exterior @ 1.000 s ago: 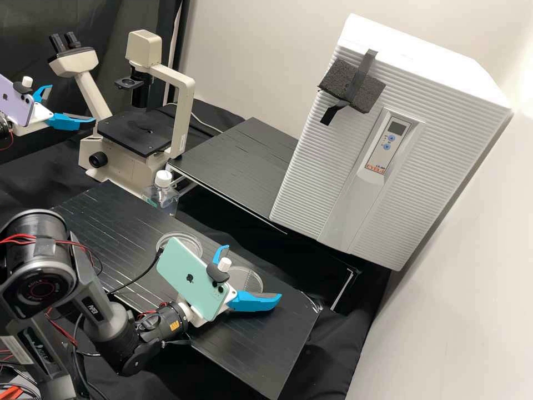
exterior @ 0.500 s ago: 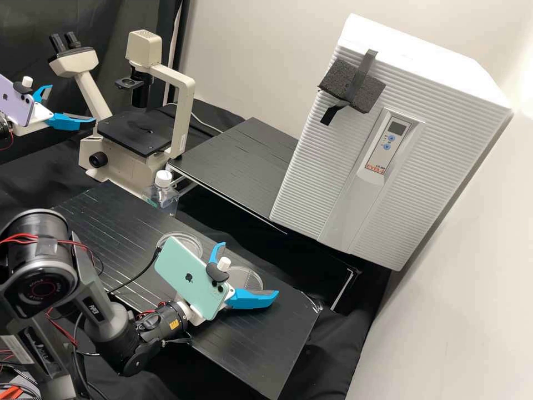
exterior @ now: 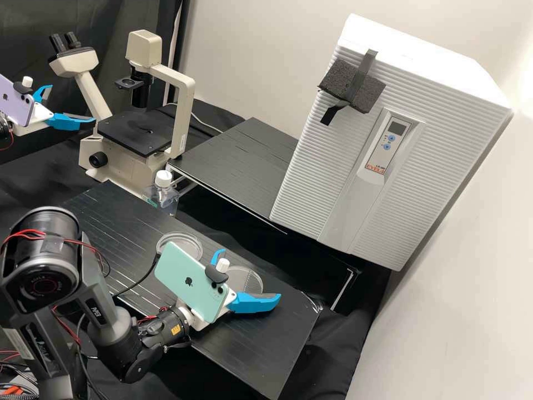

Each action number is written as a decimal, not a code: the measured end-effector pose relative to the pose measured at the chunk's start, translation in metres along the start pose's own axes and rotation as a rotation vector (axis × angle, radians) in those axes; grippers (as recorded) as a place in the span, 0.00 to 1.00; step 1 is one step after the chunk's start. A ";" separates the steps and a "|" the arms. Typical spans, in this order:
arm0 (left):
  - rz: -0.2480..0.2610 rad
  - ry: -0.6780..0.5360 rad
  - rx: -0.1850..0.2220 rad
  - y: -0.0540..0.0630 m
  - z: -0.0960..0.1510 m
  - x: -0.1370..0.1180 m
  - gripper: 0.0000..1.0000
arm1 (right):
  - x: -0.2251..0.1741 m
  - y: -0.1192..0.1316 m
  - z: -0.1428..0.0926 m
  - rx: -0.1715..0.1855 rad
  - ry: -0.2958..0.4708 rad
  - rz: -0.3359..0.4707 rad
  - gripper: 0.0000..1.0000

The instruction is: Close the petri dish lid.

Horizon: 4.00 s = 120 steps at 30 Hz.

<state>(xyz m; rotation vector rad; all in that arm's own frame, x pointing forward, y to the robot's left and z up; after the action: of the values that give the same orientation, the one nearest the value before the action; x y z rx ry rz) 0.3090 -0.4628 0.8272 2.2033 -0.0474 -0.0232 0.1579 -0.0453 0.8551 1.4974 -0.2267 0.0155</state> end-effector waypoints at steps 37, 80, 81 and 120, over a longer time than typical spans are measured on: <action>0.000 0.000 0.000 0.000 0.000 0.000 1.00 | -0.003 0.000 0.000 -0.014 0.004 -0.026 0.00; 0.000 0.000 0.000 0.000 0.000 0.000 1.00 | -0.022 -0.027 -0.086 0.023 0.499 -0.258 0.00; 0.000 0.000 0.000 0.000 0.000 0.000 1.00 | -0.021 -0.030 -0.086 0.012 0.499 -0.272 0.00; 0.000 0.000 0.000 0.000 0.000 0.000 1.00 | -0.026 -0.024 -0.055 -0.066 0.377 -0.358 0.00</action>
<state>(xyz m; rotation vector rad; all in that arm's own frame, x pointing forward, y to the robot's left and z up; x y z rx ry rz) 0.3090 -0.4628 0.8272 2.2033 -0.0474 -0.0232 0.1440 0.0102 0.8247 1.4216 0.3422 0.0028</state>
